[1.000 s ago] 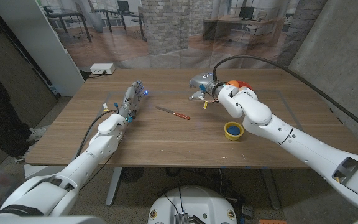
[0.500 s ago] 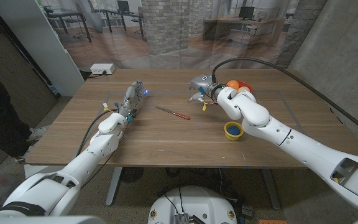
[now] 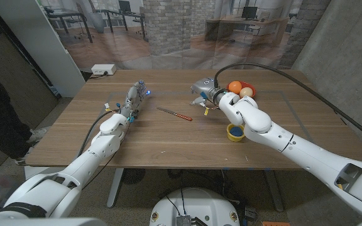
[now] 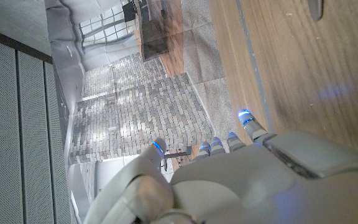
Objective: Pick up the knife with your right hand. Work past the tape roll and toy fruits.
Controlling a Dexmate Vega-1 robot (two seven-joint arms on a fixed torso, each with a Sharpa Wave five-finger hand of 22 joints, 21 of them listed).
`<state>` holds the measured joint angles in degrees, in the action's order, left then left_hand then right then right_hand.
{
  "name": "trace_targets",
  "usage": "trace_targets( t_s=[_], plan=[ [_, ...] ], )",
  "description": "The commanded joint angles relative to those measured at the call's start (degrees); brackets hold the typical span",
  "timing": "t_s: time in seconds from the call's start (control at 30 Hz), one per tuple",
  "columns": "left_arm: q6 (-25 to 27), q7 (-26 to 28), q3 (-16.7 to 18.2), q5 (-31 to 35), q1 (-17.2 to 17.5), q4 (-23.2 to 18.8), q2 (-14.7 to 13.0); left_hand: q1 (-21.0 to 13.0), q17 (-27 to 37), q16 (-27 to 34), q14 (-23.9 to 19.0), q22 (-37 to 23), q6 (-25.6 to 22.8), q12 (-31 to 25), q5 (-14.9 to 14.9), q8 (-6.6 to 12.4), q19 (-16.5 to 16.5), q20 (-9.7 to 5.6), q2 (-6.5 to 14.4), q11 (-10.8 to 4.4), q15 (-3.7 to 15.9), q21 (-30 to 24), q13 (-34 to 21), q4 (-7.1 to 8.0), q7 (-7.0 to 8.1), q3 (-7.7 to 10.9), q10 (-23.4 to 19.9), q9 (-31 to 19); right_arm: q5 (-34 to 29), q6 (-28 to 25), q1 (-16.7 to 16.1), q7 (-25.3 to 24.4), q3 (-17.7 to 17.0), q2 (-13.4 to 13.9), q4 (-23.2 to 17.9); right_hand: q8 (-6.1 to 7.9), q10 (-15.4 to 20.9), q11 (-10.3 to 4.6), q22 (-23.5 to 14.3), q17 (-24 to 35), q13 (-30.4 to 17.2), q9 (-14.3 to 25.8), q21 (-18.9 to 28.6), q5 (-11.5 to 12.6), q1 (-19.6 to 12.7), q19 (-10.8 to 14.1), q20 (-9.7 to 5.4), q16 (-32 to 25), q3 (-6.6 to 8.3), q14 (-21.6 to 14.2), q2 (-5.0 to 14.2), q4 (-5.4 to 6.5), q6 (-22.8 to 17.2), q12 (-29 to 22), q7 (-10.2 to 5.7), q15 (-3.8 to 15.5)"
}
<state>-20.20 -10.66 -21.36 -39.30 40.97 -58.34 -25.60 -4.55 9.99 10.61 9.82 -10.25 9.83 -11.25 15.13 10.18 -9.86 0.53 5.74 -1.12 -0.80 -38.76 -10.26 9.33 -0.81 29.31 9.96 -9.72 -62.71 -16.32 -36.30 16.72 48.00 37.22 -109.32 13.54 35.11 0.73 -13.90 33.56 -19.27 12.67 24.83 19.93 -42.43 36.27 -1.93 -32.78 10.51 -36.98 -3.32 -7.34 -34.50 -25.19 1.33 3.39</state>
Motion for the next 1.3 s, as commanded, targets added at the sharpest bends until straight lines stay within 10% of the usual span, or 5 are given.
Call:
trace_targets(
  t_s=[0.03,1.3],
  plan=[
    [0.2,0.1,0.1,0.0,0.5,-0.8,-0.4,0.8,0.2,0.1,7.2,-0.3,6.5,-0.1,0.2,0.06,-9.4,0.13,3.3,0.32,-0.46,0.2,-0.2,0.09,-0.49,0.28,6.4,-0.1,-0.6,-0.1,-0.7,-0.6,0.7,-0.4,0.0,0.09,0.8,0.00,-0.1,0.2,-0.2,0.2,0.4,0.4,-0.7,0.4,0.29,0.3,-0.36,-0.5,0.39,-0.02,-0.6,-0.5,-0.03,5.73],
    [0.4,0.3,0.6,-0.4,1.6,-2.6,-1.3,1.0,0.2,0.1,7.3,-0.3,6.6,-0.1,0.2,0.08,-9.4,0.08,3.3,0.29,-0.46,0.6,-0.2,0.04,-0.52,0.29,6.4,-0.1,-5.2,-1.4,-1.7,-4.2,3.8,-3.0,2.7,-0.62,-0.6,-1.56,-1.0,2.3,-1.6,0.7,1.8,1.0,-2.3,-2.4,-1.25,1.7,-2.88,-0.3,-0.93,0.10,-0.6,-1.5,-1.57,7.14]
  ],
)
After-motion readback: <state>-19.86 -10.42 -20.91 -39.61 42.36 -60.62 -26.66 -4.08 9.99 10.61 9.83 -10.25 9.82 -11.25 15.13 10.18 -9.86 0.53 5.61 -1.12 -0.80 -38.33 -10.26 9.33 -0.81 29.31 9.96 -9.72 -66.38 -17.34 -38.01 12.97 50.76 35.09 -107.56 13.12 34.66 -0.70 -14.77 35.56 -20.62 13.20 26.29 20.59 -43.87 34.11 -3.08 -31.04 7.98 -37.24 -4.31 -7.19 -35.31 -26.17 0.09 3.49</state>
